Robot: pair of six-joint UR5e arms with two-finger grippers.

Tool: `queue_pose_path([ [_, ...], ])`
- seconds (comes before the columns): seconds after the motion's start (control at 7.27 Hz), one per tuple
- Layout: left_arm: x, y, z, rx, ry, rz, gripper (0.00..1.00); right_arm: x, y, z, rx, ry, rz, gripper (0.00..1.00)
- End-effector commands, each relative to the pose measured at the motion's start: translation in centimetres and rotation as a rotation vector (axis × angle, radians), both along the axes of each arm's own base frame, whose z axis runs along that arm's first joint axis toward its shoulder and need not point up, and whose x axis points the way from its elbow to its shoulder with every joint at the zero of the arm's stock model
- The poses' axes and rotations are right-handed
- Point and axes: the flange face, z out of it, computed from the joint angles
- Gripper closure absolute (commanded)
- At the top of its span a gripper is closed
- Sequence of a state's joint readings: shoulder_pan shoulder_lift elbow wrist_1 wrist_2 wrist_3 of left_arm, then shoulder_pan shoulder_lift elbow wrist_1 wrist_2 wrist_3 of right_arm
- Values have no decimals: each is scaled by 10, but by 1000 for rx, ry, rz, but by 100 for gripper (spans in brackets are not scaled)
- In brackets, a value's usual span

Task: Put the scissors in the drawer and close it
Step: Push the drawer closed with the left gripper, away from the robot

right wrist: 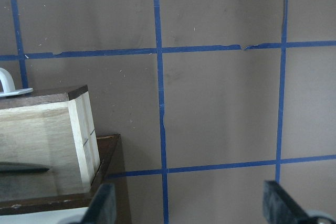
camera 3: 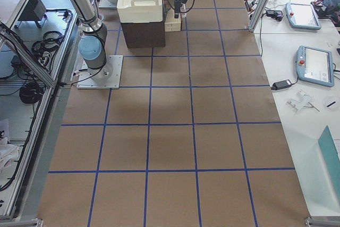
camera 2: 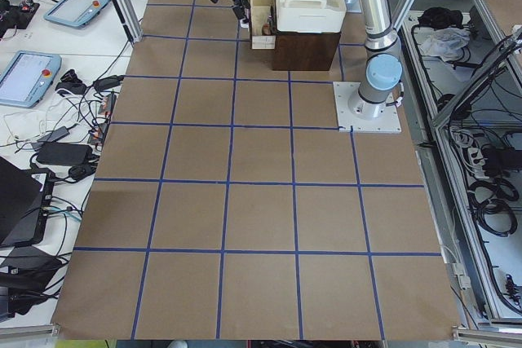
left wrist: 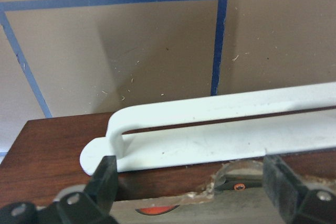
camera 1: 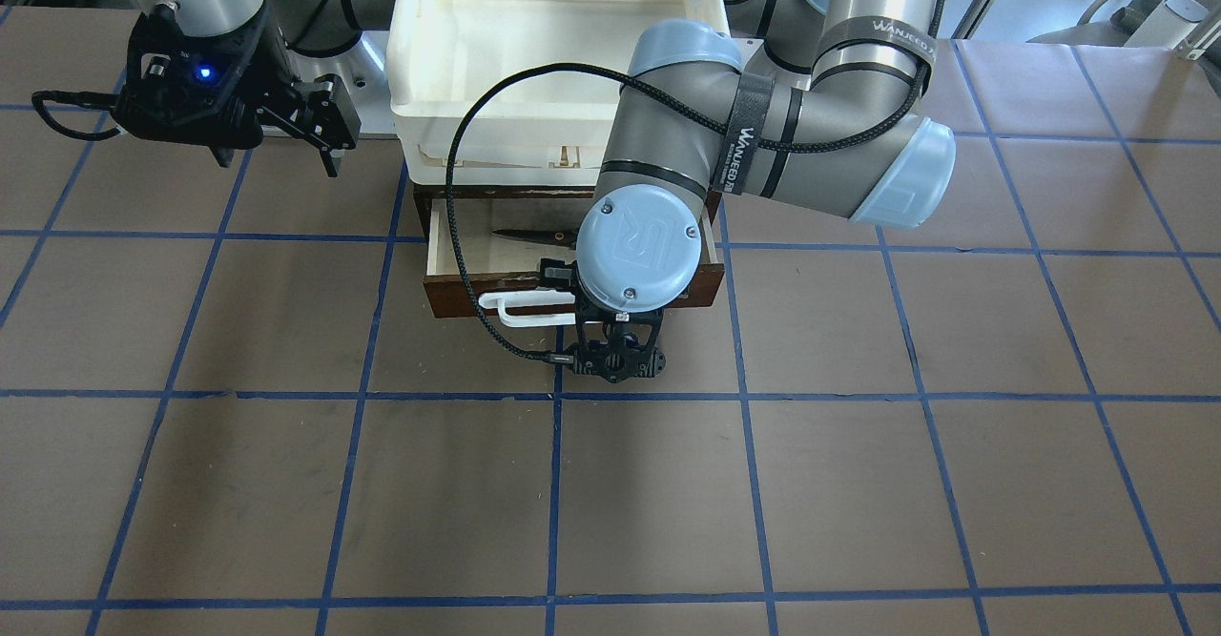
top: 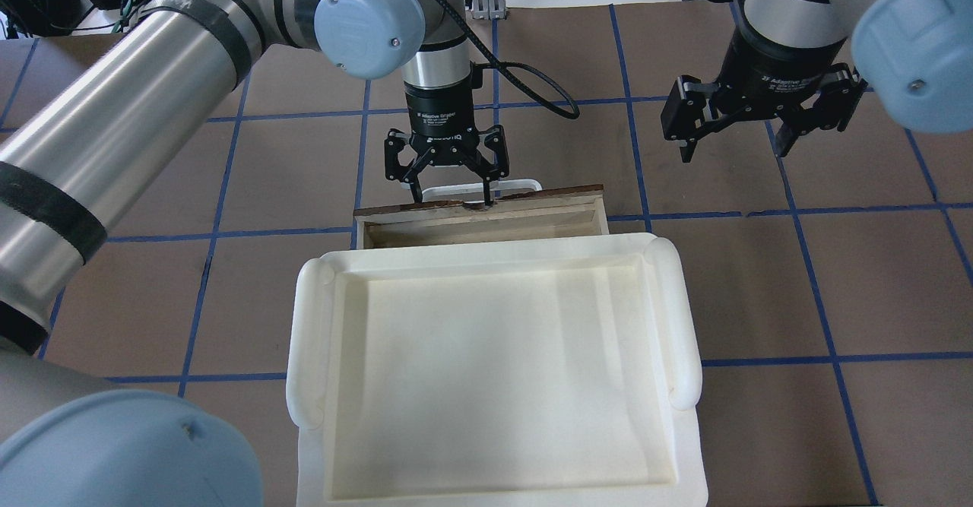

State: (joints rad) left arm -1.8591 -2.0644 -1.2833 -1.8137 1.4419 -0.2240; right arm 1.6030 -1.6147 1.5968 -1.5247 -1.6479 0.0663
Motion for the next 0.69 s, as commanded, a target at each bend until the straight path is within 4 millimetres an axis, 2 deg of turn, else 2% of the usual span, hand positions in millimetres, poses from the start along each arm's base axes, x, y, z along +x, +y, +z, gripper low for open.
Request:
queue_pose_path([
  [0.0, 3, 6, 0, 20, -4, 2, 0, -1, 0, -1, 2, 6, -1, 0],
  [0.55, 5, 5, 11, 1, 2, 9, 0, -1, 0, -1, 4, 6, 1, 0],
])
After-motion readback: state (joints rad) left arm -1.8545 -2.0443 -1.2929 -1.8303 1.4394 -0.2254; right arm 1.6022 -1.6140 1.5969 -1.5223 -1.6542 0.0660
